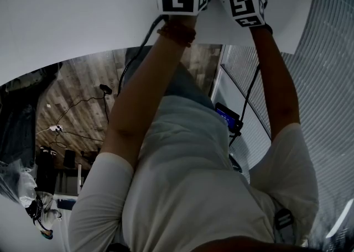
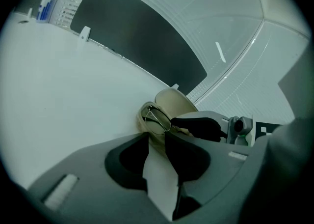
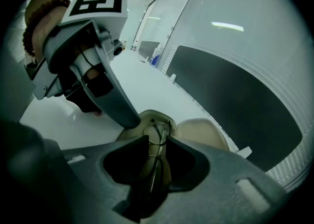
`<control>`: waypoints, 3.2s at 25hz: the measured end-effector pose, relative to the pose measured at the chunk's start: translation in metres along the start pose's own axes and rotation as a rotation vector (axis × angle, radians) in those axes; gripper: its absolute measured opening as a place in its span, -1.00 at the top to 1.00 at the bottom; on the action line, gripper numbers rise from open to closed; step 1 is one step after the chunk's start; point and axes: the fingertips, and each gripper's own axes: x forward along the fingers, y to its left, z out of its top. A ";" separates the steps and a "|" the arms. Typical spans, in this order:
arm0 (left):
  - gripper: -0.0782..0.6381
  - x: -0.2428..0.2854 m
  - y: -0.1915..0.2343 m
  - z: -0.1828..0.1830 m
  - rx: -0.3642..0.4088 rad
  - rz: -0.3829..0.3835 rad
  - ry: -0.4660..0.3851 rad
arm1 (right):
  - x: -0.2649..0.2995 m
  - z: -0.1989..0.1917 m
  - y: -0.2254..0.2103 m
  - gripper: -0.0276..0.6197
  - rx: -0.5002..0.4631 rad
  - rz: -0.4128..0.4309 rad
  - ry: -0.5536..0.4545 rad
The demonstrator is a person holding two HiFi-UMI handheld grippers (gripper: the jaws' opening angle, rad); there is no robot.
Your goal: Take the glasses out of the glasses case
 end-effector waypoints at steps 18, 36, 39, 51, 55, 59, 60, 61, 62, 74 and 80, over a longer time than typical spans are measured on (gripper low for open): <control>0.47 0.004 -0.003 -0.004 -0.008 -0.008 0.009 | -0.016 0.006 -0.007 0.90 0.015 -0.029 -0.047; 0.47 0.014 -0.002 -0.013 -0.003 0.004 0.018 | -0.072 -0.001 -0.029 0.90 0.050 -0.088 -0.083; 0.47 0.018 0.000 -0.011 -0.003 0.013 0.017 | -0.082 -0.014 -0.032 0.90 0.057 -0.097 -0.076; 0.47 0.034 0.002 -0.018 0.014 0.020 0.030 | -0.115 -0.063 -0.037 0.90 0.099 -0.149 -0.049; 0.47 0.037 0.005 -0.018 0.010 0.023 0.033 | -0.122 -0.074 -0.038 0.90 0.112 -0.168 -0.045; 0.47 0.039 0.009 -0.018 0.012 0.032 0.030 | -0.129 -0.087 -0.041 0.90 0.123 -0.182 -0.029; 0.47 0.039 0.010 -0.017 0.013 0.035 0.029 | -0.131 -0.090 -0.041 0.90 0.121 -0.183 -0.024; 0.47 0.039 0.011 -0.017 0.013 0.036 0.028 | -0.133 -0.092 -0.042 0.90 0.119 -0.184 -0.021; 0.47 0.039 0.011 -0.017 0.013 0.037 0.027 | -0.135 -0.094 -0.042 0.90 0.120 -0.188 -0.020; 0.47 0.036 0.015 -0.016 -0.002 0.039 0.024 | -0.142 -0.114 -0.043 0.90 0.153 -0.216 -0.004; 0.48 0.035 0.015 -0.015 0.002 0.044 0.021 | -0.133 -0.126 -0.038 0.90 0.165 -0.205 0.019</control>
